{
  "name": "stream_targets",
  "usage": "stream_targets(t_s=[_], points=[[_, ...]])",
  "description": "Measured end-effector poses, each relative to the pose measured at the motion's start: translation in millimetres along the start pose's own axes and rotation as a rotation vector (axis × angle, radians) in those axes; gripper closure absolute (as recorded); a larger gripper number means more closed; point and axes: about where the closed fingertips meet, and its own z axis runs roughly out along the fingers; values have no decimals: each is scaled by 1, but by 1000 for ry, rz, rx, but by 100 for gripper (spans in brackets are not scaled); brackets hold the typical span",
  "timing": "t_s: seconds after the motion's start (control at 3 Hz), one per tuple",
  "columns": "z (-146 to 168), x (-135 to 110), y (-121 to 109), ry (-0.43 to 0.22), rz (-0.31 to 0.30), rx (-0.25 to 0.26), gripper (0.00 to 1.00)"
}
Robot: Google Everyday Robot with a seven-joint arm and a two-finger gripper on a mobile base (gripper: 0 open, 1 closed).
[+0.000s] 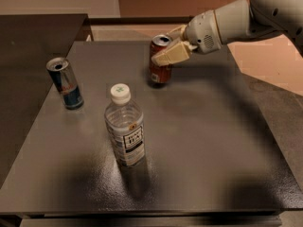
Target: Move coke can near blue plastic bottle
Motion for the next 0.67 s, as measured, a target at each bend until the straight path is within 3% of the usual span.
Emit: stream_targets(t_s=[0.67], points=[[-23,18,67,16,-29,-131,100]])
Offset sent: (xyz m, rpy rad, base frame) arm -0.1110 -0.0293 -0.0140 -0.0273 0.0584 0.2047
